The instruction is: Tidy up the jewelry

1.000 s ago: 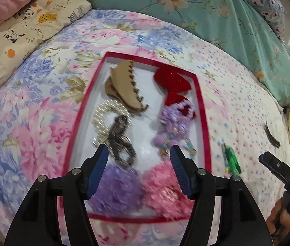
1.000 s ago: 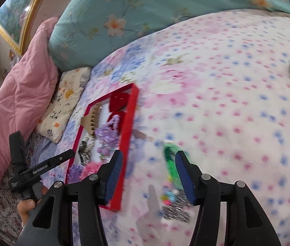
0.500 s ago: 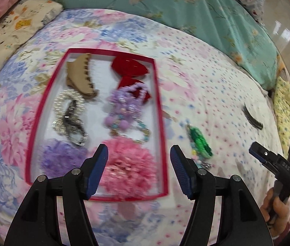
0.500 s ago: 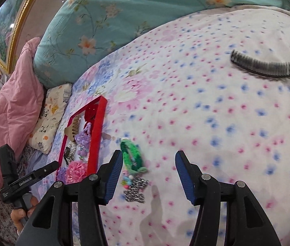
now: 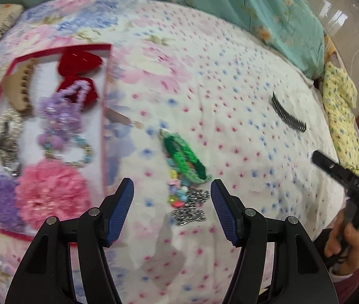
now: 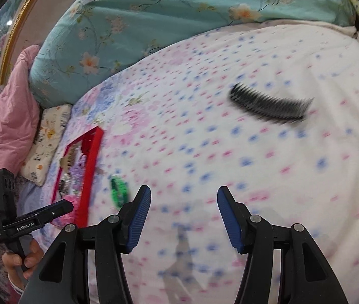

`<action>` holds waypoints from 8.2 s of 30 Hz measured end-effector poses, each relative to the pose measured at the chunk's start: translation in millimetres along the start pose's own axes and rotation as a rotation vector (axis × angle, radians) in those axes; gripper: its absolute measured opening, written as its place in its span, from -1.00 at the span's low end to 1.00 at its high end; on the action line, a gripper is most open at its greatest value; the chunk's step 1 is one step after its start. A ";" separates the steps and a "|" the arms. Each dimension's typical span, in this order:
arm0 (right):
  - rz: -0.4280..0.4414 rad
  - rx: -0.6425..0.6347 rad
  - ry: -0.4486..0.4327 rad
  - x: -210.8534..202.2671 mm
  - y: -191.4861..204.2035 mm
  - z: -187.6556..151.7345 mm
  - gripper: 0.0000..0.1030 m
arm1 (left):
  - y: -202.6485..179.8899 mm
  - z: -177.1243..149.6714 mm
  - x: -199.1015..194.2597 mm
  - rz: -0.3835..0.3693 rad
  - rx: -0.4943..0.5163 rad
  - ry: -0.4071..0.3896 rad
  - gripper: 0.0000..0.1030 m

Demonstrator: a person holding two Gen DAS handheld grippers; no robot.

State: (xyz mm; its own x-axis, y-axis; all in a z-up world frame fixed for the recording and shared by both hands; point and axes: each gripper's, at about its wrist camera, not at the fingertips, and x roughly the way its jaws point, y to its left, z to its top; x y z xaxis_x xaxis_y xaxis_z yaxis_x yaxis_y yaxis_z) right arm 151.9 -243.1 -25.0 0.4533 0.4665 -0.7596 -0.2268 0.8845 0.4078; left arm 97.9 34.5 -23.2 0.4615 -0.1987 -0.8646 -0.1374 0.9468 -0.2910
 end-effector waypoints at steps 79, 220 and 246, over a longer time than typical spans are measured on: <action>0.468 0.118 0.158 95.3 170.2 -53.5 -0.95 | 125.2 -33.6 -81.6 0.048 -0.212 -0.192 -0.82; 0.076 -0.723 0.029 36.0 302.2 -108.4 0.98 | 150.7 -96.1 -154.2 0.596 -0.076 -0.267 1.00; 0.084 -0.481 0.015 85.8 280.8 -100.6 0.98 | 159.2 -92.1 -120.9 0.532 -0.152 -0.261 1.00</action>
State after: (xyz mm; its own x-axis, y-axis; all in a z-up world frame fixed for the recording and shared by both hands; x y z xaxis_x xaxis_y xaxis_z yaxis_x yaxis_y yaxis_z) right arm 40.4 46.5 -26.6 0.4044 0.5336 -0.7428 -0.6366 0.7473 0.1903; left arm -60.5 186.0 -2.7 0.4916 0.3783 -0.7844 -0.5230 0.8484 0.0815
